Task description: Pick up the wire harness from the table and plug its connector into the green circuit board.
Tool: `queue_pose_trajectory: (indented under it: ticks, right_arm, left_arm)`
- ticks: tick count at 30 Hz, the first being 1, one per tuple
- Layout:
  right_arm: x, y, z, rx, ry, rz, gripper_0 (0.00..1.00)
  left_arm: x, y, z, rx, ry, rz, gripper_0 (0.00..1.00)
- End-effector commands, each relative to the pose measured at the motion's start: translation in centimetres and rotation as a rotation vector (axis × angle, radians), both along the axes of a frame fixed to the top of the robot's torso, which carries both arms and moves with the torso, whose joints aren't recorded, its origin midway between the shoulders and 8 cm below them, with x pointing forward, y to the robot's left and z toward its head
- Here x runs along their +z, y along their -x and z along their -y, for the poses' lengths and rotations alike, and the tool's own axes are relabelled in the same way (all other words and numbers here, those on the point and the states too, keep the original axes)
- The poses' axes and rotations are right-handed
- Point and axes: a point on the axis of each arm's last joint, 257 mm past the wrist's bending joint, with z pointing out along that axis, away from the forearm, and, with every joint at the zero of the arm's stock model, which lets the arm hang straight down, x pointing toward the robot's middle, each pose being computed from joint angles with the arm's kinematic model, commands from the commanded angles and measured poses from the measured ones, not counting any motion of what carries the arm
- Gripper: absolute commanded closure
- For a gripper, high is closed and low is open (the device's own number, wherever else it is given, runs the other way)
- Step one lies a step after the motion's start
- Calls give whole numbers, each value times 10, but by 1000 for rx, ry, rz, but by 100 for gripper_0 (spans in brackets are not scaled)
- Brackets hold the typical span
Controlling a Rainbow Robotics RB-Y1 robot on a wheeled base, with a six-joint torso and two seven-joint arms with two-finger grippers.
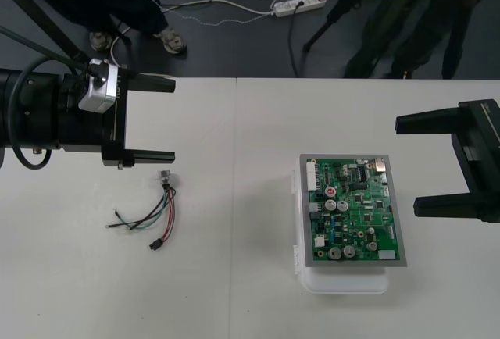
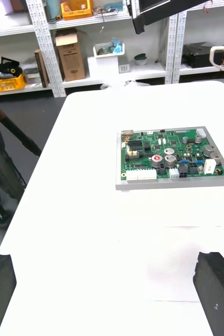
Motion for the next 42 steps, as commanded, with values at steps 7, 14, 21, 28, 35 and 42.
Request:
queue_pose_trajectory:
  ticks: [7, 14, 21, 28, 35, 42]
  right_arm:
    - [5, -1, -20, 11, -137, 43, 0]
    - [2, -6, -38, 1, -205, 52, 0]
    - [-1, 1, -58, 46, -238, 44, 0]
    - [-9, 13, -75, 120, -227, 113, 0]
    - [-25, 14, -72, 115, -234, 125, 0]
    - [-30, 16, -71, 105, -241, 124, 0]
  left_arm:
    - [0, -3, -29, -3, -171, 45, 0]
    - [-3, -11, -45, -62, -341, 210, 0]
    - [-11, -20, -56, -161, -524, 378, 0]
    - [-23, -29, -67, -265, -680, 530, 0]
    - [-37, -37, -77, -399, -831, 681, 0]
    - [-53, -51, -76, -536, -954, 846, 0]
